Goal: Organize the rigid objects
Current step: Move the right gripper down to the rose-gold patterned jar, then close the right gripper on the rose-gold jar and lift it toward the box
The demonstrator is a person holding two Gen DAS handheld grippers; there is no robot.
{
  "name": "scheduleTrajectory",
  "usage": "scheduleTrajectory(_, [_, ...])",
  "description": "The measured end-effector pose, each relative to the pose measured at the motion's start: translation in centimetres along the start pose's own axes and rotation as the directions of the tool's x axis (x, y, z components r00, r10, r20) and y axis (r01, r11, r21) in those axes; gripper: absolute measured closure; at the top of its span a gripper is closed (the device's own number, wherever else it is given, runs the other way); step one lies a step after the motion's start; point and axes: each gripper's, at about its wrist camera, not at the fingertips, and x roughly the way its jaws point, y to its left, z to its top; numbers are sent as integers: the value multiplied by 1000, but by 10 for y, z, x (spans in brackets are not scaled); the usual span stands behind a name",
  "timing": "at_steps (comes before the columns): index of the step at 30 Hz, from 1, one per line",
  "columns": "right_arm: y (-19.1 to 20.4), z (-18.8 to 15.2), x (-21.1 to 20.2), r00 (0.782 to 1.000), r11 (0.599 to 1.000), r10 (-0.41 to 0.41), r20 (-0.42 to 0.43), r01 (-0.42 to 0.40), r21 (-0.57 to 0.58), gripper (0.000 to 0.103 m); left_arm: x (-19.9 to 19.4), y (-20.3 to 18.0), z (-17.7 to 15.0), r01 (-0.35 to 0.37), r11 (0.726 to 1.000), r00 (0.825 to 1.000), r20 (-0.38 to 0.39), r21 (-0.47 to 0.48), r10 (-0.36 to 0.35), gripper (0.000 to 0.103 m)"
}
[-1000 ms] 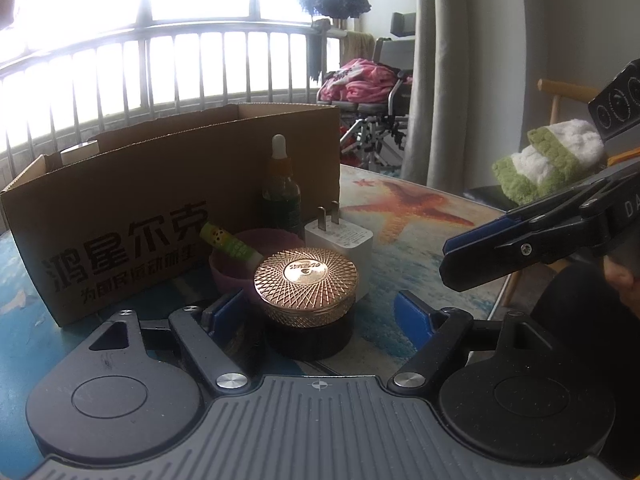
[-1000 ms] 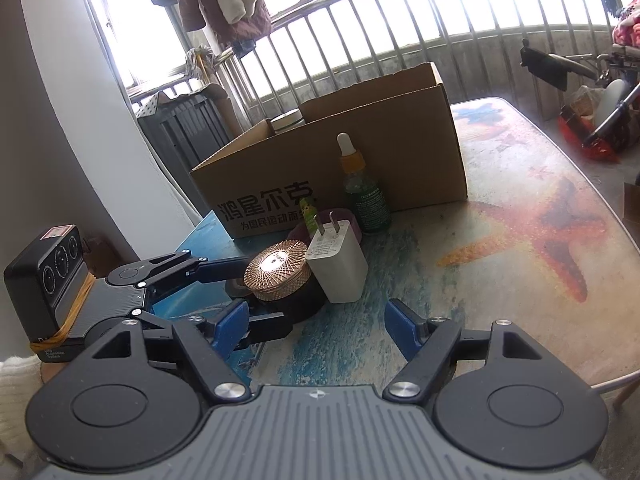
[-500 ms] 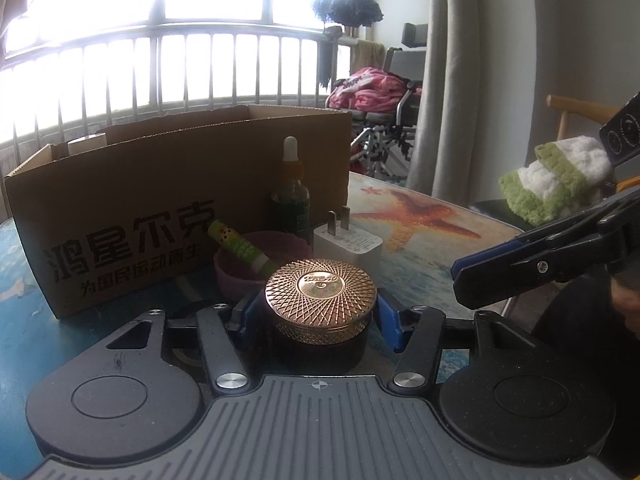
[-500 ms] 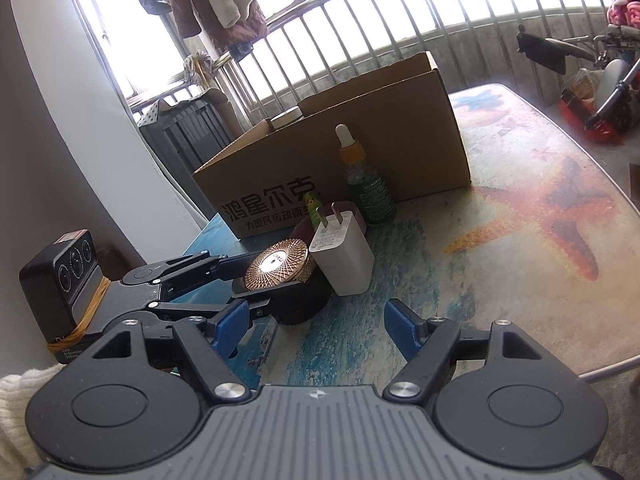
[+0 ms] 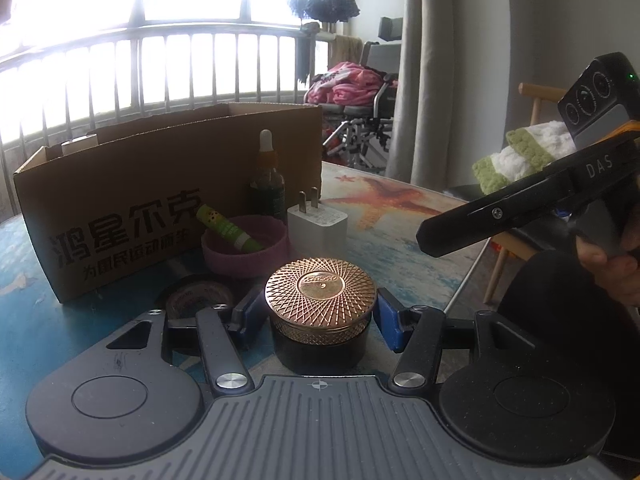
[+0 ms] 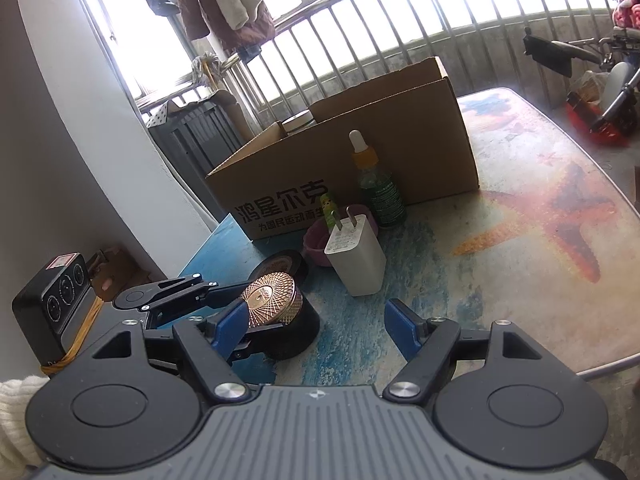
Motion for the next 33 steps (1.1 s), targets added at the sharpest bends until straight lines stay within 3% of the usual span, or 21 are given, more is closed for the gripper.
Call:
scheduleTrajectory(6, [4, 0, 4, 1000, 1000, 15, -10, -15, -5, 26, -3, -2, -5, -14, 1000, 1000, 9, 13, 14, 29])
scheduleTrajectory(11, [6, 2, 11, 998, 999, 49, -33, -49, -3, 24, -4, -1, -7, -16, 1000, 1000, 23, 11, 15, 29])
scheduleTrajectory(15, [11, 2, 21, 996, 997, 75, -53, -76, -17, 15, -1, 0, -10, -6, 1000, 1000, 11, 10, 6, 28])
scheduleTrajectory(23, [23, 8, 42, 986, 990, 133, -104, -138, -42, 16, -1, 0, -12, 21, 1000, 999, 32, 12, -22, 29])
scheduleTrajectory(28, [29, 7, 56, 982, 987, 114, -152, -129, -92, 27, 3, 1, -13, 36, 999, 999, 33, 9, -36, 32])
scheduleTrajectory(33, [35, 2, 58, 983, 984, 77, -167, -102, -146, 39, 5, 2, -12, 12, 1000, 999, 39, -8, -12, 47])
